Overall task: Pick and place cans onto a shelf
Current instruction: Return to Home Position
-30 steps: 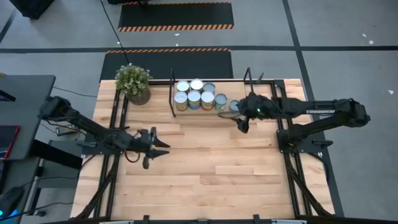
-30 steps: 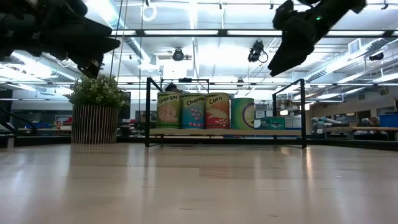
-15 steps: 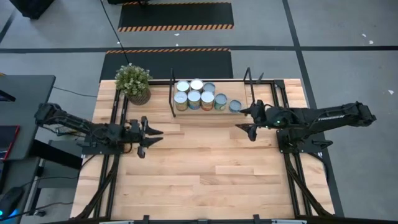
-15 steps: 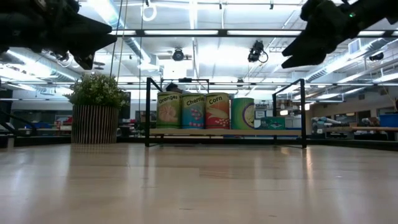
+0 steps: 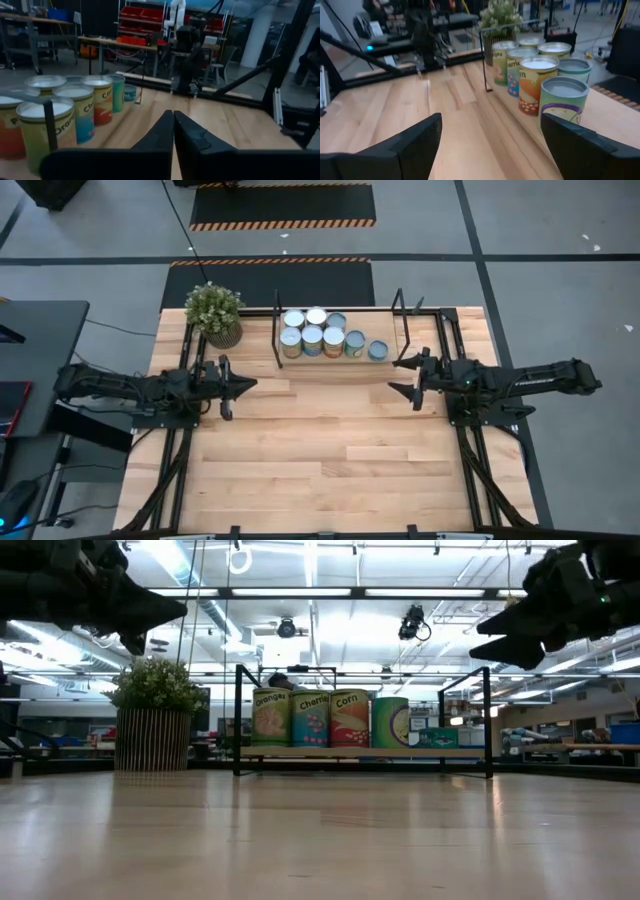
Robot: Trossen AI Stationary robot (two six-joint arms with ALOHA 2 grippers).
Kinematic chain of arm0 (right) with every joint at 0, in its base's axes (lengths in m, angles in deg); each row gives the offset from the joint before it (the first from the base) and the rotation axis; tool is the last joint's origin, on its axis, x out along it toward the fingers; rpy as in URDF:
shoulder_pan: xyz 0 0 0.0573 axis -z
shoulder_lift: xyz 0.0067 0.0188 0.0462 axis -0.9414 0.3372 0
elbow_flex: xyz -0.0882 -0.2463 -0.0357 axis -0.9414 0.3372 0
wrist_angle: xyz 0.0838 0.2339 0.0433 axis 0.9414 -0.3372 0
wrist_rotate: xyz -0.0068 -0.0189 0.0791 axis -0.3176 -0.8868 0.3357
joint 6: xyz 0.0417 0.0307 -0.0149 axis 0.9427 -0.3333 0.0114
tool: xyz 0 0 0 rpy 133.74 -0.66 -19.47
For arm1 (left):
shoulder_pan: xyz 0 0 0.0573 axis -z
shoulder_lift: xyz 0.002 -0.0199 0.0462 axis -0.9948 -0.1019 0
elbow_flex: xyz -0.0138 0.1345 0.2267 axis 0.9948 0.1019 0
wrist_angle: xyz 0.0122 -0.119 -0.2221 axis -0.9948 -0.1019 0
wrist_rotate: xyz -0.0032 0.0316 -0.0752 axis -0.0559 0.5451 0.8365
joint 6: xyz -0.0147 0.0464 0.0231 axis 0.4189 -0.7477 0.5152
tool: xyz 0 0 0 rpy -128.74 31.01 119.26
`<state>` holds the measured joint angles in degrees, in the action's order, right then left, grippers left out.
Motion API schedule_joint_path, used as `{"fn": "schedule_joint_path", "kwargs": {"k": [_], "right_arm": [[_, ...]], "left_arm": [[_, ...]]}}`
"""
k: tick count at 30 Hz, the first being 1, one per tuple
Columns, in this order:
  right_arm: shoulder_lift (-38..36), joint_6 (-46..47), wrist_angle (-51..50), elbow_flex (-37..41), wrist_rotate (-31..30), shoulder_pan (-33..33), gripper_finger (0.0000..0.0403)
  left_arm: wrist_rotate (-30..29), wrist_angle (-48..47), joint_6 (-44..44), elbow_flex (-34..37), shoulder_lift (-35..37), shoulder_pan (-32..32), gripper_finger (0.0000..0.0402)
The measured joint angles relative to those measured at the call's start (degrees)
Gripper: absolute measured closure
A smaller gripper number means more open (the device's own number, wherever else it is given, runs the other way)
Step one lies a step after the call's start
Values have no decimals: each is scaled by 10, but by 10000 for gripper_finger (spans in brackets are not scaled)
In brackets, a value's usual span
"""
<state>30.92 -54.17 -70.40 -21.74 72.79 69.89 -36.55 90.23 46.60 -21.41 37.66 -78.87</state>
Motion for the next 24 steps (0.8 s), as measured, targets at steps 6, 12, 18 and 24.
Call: {"fn": "schedule_joint_path", "kwargs": {"k": [6,12,18,24], "right_arm": [[-73,-11,16,49,8,11,56],[-142,-23,24,83,31,20,56],[-217,-23,-40,86,32,21,56],[-228,-14,-27,88,35,21,56]], "left_arm": [[12,-28,0,0,-2,-4,397],[-10,-42,-42,0,13,-3,392],[-38,-54,-125,0,96,-3,397],[-53,-113,-167,0,183,-3,397]]}}
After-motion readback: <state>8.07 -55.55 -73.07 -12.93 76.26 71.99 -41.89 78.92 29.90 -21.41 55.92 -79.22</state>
